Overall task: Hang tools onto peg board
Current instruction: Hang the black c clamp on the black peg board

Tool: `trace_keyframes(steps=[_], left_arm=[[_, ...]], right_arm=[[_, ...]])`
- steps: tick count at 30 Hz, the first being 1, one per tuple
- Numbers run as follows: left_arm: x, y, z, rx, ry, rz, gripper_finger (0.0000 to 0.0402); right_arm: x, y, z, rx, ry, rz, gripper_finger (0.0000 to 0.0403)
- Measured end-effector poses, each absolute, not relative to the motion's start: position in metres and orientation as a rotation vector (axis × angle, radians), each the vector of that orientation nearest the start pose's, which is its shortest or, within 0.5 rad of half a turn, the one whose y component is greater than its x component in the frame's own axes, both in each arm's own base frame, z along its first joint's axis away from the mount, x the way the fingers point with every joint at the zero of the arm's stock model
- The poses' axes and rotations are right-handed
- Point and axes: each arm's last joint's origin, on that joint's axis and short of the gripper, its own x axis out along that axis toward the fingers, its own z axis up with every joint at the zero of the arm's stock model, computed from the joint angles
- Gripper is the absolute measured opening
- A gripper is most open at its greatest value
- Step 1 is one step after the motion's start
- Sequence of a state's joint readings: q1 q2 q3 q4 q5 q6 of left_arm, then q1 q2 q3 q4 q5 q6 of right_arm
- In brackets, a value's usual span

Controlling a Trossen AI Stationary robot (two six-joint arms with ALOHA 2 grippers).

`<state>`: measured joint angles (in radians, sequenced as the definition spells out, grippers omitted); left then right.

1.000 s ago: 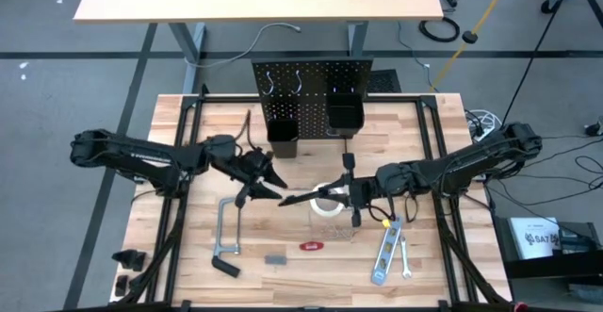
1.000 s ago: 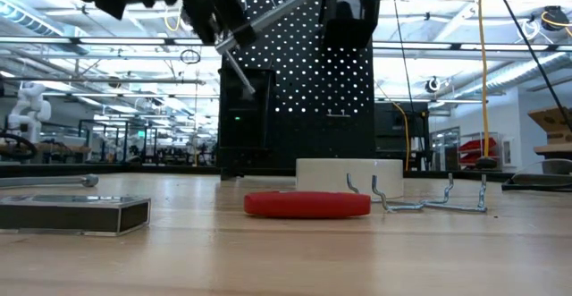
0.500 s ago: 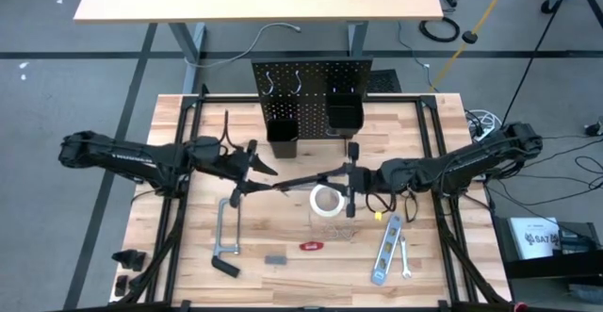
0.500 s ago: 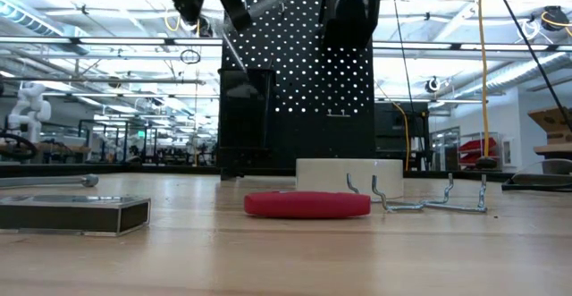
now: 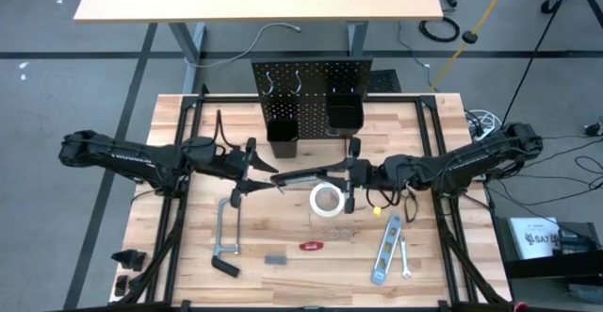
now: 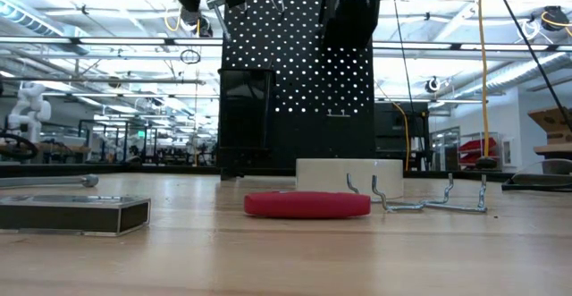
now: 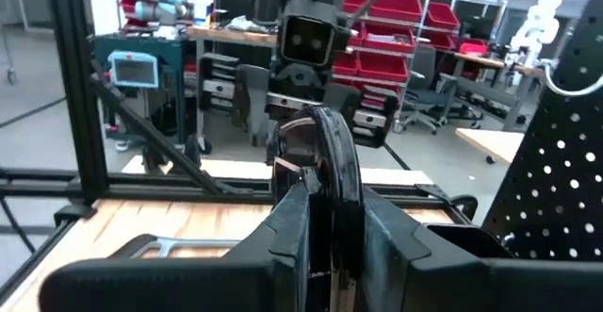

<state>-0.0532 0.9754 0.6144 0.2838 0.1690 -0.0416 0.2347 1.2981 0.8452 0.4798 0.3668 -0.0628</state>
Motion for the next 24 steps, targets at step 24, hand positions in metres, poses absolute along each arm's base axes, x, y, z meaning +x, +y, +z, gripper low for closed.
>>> trace_keyframes(steps=[24], left_arm=[[0.2205,-0.0136,0.2871,-0.043,0.039,-0.125,0.0113]], right_arm=[[0.2868,0.0467,0.3112,0.003,-0.070,-0.168,0.0053]])
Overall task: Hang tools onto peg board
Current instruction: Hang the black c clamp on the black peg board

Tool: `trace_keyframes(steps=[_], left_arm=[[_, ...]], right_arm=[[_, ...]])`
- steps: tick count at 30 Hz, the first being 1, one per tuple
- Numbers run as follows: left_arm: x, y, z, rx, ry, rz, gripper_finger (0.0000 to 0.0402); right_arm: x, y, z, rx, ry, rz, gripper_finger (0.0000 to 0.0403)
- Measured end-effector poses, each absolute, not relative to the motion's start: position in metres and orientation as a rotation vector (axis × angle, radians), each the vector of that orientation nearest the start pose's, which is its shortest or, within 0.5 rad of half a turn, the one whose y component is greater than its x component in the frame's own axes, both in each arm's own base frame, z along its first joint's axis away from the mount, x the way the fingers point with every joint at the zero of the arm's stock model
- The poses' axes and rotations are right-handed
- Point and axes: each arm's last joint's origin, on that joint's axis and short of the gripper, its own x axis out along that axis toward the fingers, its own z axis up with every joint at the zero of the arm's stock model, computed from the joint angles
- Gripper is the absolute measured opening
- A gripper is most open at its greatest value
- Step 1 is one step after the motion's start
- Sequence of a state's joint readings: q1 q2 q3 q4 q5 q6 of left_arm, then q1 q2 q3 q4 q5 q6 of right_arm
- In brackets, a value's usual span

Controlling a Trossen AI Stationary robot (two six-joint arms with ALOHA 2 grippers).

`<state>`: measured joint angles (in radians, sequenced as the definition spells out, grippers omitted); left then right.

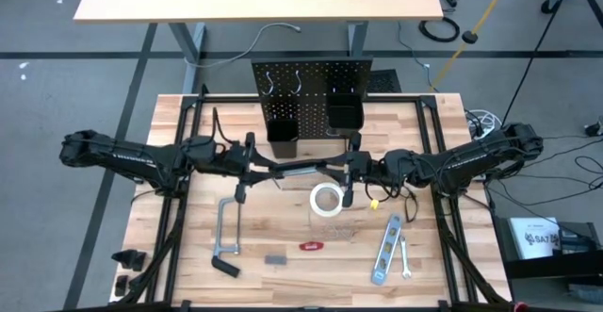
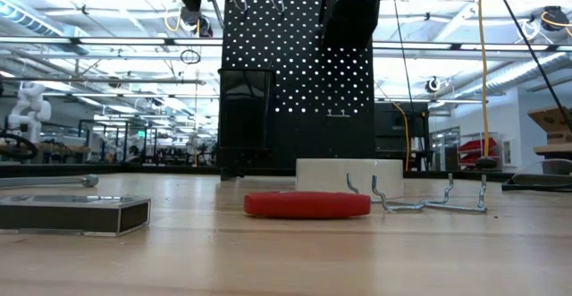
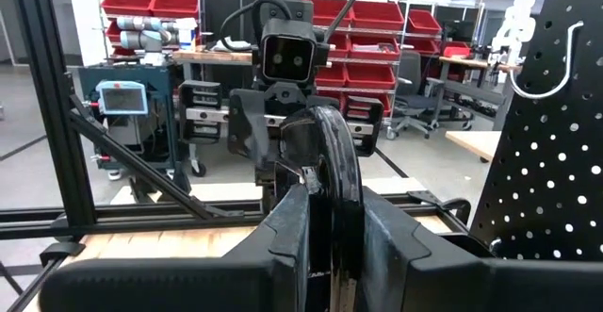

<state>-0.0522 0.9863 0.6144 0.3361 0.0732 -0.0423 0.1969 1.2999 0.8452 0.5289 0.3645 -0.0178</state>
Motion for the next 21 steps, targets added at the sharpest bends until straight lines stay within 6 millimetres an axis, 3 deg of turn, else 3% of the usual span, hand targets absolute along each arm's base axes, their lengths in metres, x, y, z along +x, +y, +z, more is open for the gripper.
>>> trace_keyframes(steps=[5,14,21], left_arm=[[0.2205,-0.0136,0.2870,-0.037,0.038,-0.122,0.0045],[0.2205,-0.0137,0.2896,-0.020,0.006,-0.123,0.0045],[0.2204,-0.0138,0.2909,-0.020,-0.007,-0.127,0.0045]], right_arm=[[0.2868,0.0464,0.3112,0.004,-0.070,-0.170,0.0053],[0.2865,0.0463,0.3122,-0.002,-0.075,-0.169,0.0053],[0.2866,0.0454,0.3124,0.026,-0.075,-0.197,0.0156]])
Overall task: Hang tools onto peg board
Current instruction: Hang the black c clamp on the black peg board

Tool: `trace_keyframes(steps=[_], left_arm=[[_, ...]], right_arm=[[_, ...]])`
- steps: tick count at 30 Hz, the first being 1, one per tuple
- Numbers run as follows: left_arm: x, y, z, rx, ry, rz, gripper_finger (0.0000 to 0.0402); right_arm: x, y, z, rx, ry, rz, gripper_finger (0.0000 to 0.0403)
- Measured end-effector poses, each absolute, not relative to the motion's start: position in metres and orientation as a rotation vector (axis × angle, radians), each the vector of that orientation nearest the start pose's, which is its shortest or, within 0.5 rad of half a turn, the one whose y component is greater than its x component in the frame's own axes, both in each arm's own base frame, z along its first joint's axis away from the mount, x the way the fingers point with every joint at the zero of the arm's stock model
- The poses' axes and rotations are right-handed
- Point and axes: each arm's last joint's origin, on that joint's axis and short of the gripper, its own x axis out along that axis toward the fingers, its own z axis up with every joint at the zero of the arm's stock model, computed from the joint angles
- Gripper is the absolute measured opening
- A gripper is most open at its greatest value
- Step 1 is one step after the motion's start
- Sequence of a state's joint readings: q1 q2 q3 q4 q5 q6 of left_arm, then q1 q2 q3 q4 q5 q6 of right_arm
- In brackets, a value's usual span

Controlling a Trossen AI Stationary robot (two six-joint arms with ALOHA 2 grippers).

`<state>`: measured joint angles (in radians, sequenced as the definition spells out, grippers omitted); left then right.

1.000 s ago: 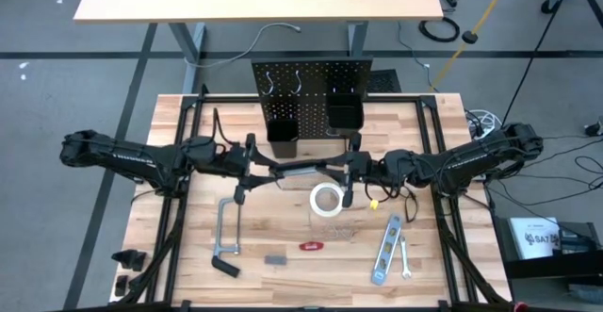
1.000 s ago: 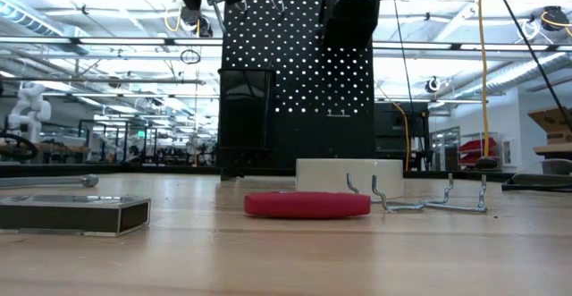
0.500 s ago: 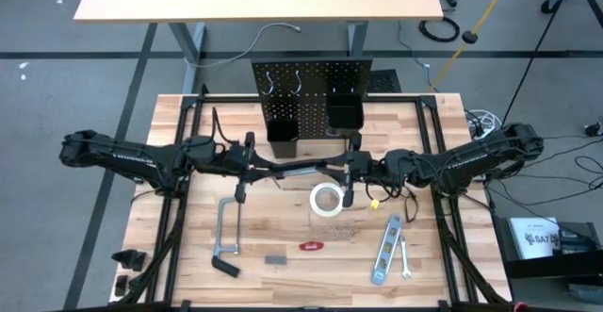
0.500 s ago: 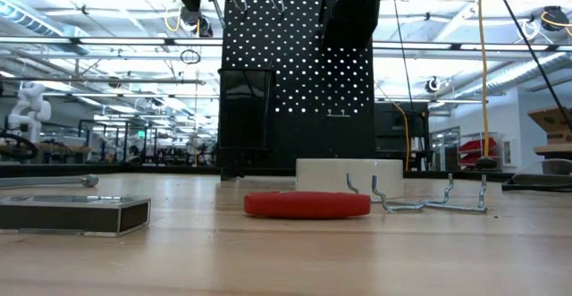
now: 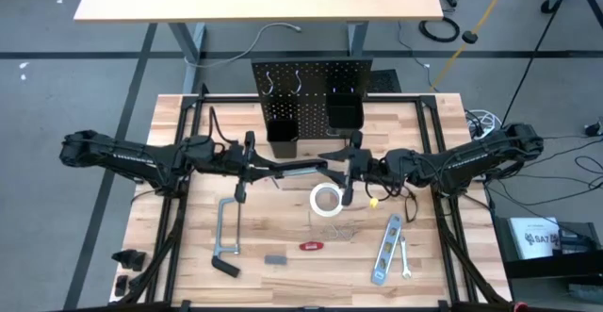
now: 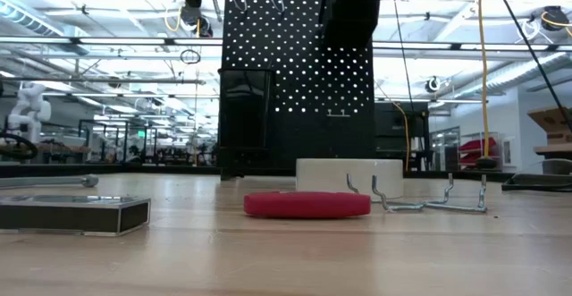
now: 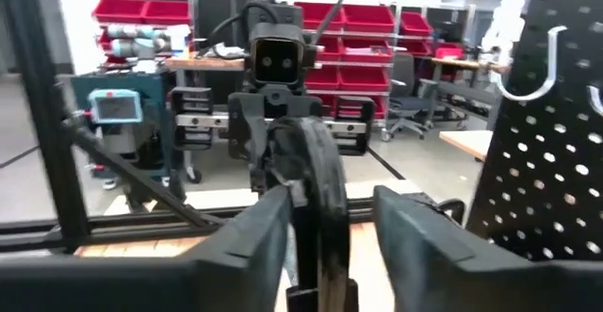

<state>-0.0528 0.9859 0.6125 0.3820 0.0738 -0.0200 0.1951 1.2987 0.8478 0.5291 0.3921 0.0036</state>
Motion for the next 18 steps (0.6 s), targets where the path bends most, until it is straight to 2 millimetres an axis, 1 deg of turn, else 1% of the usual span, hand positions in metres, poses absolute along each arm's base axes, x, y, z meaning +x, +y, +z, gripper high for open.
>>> trace_keyframes(steps=[4,8,11,14,16,18], left_arm=[[0.220,-0.014,0.291,-0.020,-0.007,-0.126,0.0045],[0.218,-0.014,0.293,-0.019,-0.018,-0.128,0.0045],[0.214,-0.013,0.298,-0.019,-0.041,-0.127,0.0045],[0.210,-0.013,0.302,-0.018,-0.060,-0.120,0.0045],[0.209,-0.013,0.302,-0.020,-0.059,-0.119,0.0020],[0.209,-0.013,0.300,-0.020,-0.034,-0.115,0.0019]], right_arm=[[0.287,0.045,0.310,0.031,-0.056,-0.223,0.0208],[0.287,0.045,0.308,0.024,-0.032,-0.222,0.0240],[0.286,0.048,0.307,0.022,-0.024,-0.213,0.0252],[0.286,0.049,0.307,0.022,-0.024,-0.208,0.0254],[0.286,0.049,0.307,0.022,-0.024,-0.206,0.0253],[0.286,0.049,0.307,0.022,-0.024,-0.207,0.0251]])
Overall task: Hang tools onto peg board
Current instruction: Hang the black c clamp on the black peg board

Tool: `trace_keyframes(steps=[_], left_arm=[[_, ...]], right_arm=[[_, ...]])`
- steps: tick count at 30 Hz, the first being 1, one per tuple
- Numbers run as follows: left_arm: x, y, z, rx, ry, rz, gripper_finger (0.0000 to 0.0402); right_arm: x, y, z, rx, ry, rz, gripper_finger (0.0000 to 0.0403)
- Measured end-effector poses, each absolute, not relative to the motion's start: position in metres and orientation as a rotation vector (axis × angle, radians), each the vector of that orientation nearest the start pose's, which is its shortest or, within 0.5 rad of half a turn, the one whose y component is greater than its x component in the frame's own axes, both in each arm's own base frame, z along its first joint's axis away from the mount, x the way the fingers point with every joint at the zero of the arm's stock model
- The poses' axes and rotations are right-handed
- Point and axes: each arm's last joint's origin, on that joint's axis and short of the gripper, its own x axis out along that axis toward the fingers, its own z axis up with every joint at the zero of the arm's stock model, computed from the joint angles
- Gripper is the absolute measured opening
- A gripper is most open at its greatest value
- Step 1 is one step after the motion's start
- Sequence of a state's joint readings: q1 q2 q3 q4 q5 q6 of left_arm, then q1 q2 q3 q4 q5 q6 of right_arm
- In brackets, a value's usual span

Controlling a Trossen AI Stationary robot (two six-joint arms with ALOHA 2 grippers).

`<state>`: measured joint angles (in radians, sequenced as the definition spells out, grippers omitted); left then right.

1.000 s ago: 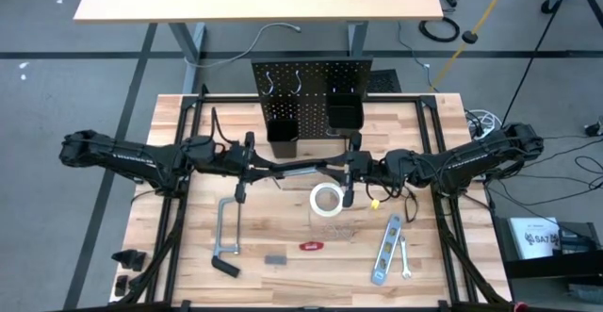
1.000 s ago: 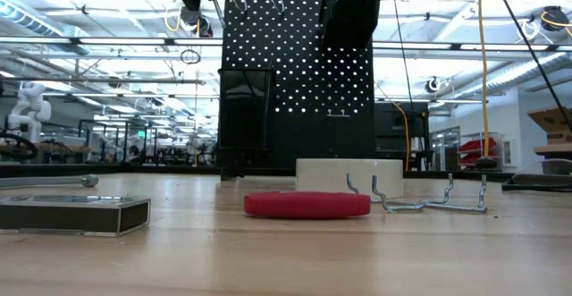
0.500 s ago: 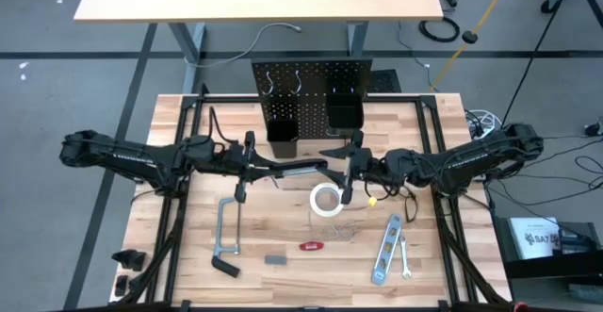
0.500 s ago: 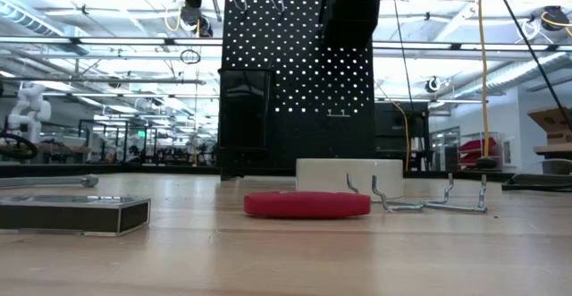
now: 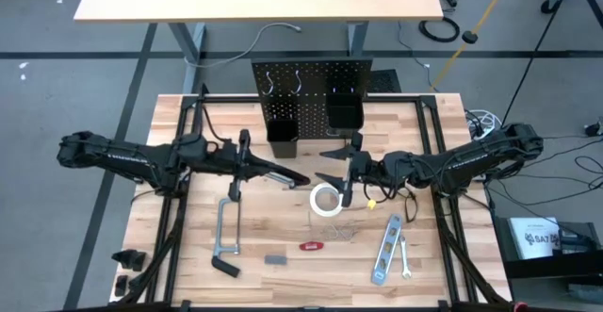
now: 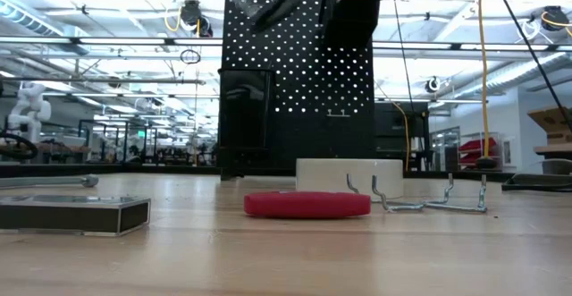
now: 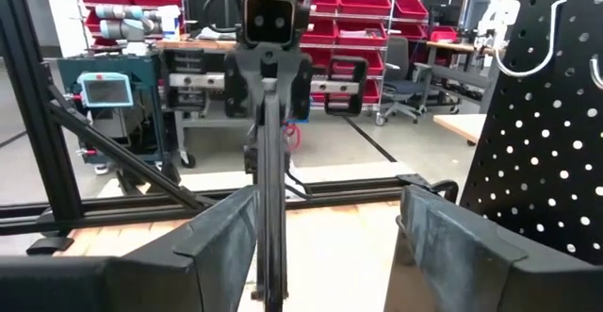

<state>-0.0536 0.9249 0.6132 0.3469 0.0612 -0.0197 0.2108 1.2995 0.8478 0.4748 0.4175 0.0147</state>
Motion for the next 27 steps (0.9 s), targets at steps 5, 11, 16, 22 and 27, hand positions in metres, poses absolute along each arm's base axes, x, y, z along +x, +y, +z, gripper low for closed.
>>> trace_keyframes(steps=[5,11,16,22,27], left_arm=[[0.209,-0.013,0.297,-0.028,-0.009,-0.111,0.0019],[0.209,-0.013,0.298,-0.039,-0.014,-0.104,0.0019],[0.209,-0.012,0.302,-0.040,-0.062,-0.100,0.0019],[0.208,-0.013,0.309,-0.046,-0.129,-0.107,0.0019],[0.208,-0.012,0.310,-0.052,-0.140,-0.107,0.0019]], right_arm=[[0.286,0.049,0.306,0.019,-0.015,-0.204,0.0248],[0.286,0.050,0.303,0.024,0.014,-0.193,0.0247],[0.287,0.052,0.290,0.048,0.130,-0.133,0.0247],[0.296,0.054,0.276,0.050,0.177,-0.135,0.0247],[0.307,0.056,0.270,0.039,0.116,-0.127,0.0247]])
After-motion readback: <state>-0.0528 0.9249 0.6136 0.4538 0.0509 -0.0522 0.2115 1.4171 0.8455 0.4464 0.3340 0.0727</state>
